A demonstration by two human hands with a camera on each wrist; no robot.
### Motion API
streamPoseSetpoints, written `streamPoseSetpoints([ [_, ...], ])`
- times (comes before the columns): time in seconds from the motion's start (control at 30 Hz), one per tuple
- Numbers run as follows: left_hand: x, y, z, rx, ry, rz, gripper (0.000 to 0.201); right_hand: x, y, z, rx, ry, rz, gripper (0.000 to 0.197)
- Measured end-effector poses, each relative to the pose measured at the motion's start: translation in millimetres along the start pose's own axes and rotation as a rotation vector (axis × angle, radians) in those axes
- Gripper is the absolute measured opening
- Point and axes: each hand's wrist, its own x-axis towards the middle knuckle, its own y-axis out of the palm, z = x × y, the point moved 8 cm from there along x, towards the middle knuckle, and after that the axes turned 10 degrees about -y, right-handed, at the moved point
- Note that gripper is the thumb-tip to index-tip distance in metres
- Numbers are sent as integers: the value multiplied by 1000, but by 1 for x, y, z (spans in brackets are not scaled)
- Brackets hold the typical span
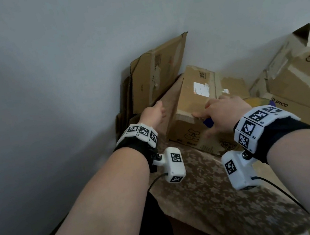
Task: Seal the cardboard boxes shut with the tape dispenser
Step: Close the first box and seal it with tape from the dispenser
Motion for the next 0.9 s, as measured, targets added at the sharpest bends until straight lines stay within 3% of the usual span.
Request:
streamPoseSetpoints([
  [0.2, -19, 32, -8, -79, 14, 321, 72, 1, -1, 1, 29, 19, 11, 81],
  [0.4, -13, 43, 11, -30, -49, 410, 83, 5, 0, 3, 33, 29, 4, 81],
  [0.47, -11, 44, 11, -42, -26, 398, 77, 7, 1, 2, 30, 32, 4, 81],
  [0.57, -10, 34, 9, 100, 47, 212, 60, 9, 4, -1, 31, 50, -1, 83],
  [0.7, -5, 37, 20, 73, -9, 311, 55, 11, 4, -2, 37, 58, -10, 83],
  [0.73, -5, 37, 18, 120, -13, 316, 57, 11, 4, -2, 33, 56, -14, 82],
  [0.8, -6, 38, 8, 311, 49, 279, 85, 9, 2, -1, 28, 29, -25, 78],
  [0.9, -19, 45, -20, 789, 287, 107, 95, 2, -2, 1, 45, -18, -59, 75],
])
